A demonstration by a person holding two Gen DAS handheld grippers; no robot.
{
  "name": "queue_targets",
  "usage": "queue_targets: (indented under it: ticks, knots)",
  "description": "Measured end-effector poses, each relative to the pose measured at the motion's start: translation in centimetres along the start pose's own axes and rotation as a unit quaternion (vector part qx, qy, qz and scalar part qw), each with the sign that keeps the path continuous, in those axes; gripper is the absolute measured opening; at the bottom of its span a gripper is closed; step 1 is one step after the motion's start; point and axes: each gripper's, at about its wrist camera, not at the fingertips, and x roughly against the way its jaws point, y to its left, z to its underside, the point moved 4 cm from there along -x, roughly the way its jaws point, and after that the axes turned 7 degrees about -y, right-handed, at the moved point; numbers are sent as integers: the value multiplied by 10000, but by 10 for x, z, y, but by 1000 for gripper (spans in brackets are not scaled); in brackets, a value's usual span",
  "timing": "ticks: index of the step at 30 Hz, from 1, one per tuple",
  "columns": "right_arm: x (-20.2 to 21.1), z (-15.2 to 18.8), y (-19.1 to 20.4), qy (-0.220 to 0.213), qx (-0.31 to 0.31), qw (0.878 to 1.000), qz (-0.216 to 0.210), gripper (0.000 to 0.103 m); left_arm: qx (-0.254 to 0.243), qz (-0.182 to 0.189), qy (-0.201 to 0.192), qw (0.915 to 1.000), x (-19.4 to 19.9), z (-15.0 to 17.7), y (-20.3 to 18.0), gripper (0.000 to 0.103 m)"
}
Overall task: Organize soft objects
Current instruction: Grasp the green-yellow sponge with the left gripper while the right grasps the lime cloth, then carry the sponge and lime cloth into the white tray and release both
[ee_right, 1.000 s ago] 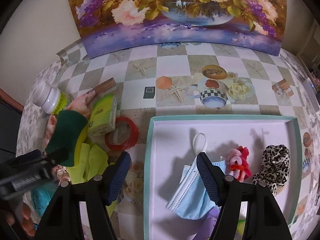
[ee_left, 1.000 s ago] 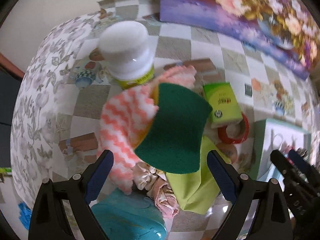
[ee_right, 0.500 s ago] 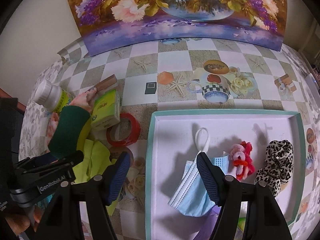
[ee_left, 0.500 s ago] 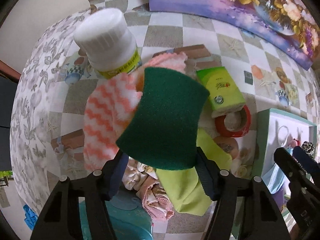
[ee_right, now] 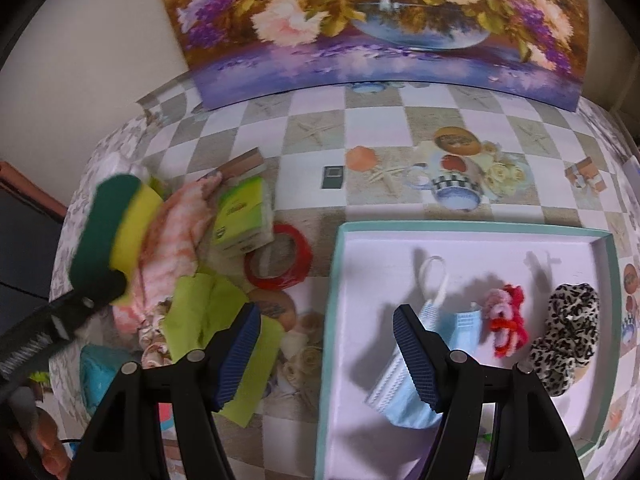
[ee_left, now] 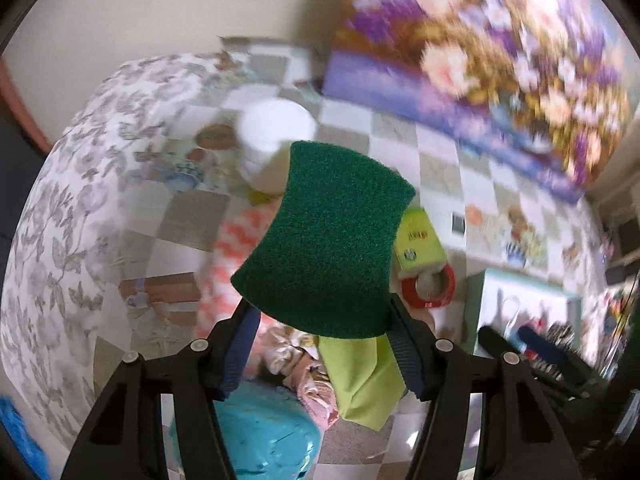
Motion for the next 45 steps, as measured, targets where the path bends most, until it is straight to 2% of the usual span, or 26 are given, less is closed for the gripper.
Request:
queue_targets:
  ticks: [3, 10, 15, 18, 22, 30, 32, 34, 35, 37, 43, 45]
  knots:
    - [-7, 5, 16, 96, 165, 9997, -126, 72, 261, -11, -235, 9994, 11, 1, 14, 64]
    - [-30, 25, 53, 440, 466, 9967, -504, 72, 633, 190, -365, 9971, 19, 6, 41, 64]
    - [-45, 35, 64, 626, 479, 9946, -681, 72, 911, 65, -474, 9947, 23, 16, 66, 64]
    - [-51, 39, 69, 702, 322, 9927, -928, 72, 987, 9, -497, 9939, 24, 18, 78, 64]
    - [-55, 43, 75, 721, 272, 9910, -1096, 72, 1100, 7, -522, 9926, 26, 21, 89, 64]
    - [-63, 46, 89, 585, 356, 9919, -1067, 72, 1186, -22, -436, 9920, 19, 29, 99, 64]
    - [-65, 46, 89, 521, 381, 9923, -1054, 66, 1197, -44, -413, 9919, 17, 30, 100, 64]
    - [-65, 44, 87, 478, 419, 9927, -1024, 49, 1209, -54, -376, 9919, 15, 32, 101, 64]
    - [-65, 43, 85, 454, 436, 9930, -1004, 46, 1212, -58, -359, 9920, 14, 33, 101, 64]
    - [-65, 42, 82, 407, 455, 9932, -989, 33, 1218, -68, -340, 9920, 13, 34, 101, 64]
    - [-67, 41, 72, 398, 337, 9915, -1192, 11, 1209, -66, -303, 9922, 13, 37, 99, 64]
    - [-66, 41, 69, 376, 301, 9911, -1244, 9, 1219, -74, -306, 9920, 15, 38, 99, 64]
